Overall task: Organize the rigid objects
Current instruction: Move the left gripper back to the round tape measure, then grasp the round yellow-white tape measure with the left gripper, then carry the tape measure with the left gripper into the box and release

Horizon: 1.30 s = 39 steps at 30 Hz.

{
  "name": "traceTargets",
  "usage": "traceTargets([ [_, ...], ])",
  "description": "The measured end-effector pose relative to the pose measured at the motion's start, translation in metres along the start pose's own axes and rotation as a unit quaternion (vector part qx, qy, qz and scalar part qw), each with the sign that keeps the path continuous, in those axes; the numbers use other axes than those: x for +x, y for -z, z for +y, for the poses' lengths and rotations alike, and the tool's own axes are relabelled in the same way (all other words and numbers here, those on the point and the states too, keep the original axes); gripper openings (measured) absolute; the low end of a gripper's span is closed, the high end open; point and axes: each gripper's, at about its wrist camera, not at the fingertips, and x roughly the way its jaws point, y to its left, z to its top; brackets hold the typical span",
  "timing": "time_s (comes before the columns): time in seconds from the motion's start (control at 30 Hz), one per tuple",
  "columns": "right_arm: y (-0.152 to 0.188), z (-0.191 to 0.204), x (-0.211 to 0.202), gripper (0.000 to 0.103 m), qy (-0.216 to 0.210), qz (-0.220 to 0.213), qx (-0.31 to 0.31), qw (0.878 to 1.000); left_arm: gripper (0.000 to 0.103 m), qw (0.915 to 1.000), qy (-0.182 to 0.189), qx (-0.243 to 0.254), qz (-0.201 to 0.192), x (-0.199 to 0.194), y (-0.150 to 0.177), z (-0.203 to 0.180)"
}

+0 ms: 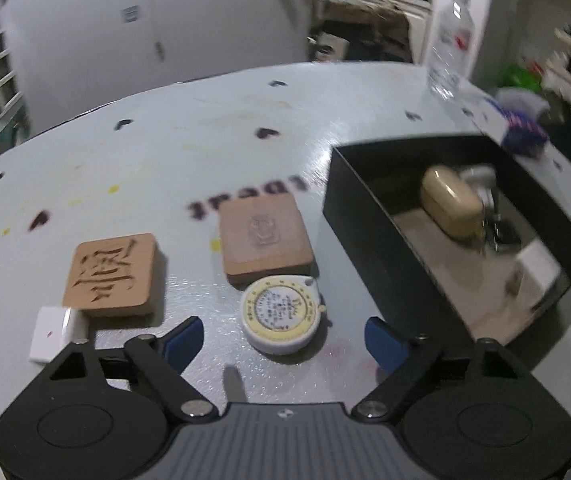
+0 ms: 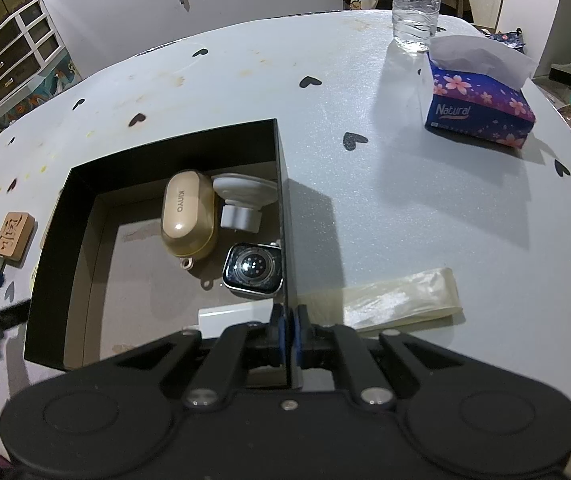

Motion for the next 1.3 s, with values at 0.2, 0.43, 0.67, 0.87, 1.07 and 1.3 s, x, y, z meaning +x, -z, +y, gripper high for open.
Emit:
traceTargets([
  [0.2,0.000,0.000,0.000,0.005,0.000,0.000,0.000,1.000,0.074,0.9998,-0.015,0.011,-0.009,0.018,-0.004,-0.001],
  [0.43,0.001,-0.001,0.000,0.005,0.000,0.000,0.000,1.000,0.057,0.9998,-0.008,0.015,0.006,0.025,-0.006,-0.001],
  [0.67,0.001,-0.001,0.000,0.005,0.000,0.000,-0.001,1.000,0.056,0.9999,-0.011,0.000,0.006,0.022,0.000,0.000],
  [0.87,0.001,0.000,0.000,0.005,-0.001,0.000,-0.004,1.000,0.056,0.9981,-0.019,-0.058,-0.008,-0.001,0.001,0.014],
  [1.07,0.001,0.001,0.000,0.005,-0.001,0.001,-0.008,1.000,0.056,0.9954,0.015,-0.080,-0.050,-0.041,-0.023,0.012],
  [1.3,0.001,0.001,0.000,0.005,-0.003,0.000,-0.007,1.000,0.056,0.9951,0.088,-0.015,-0.041,-0.038,-0.057,-0.044],
])
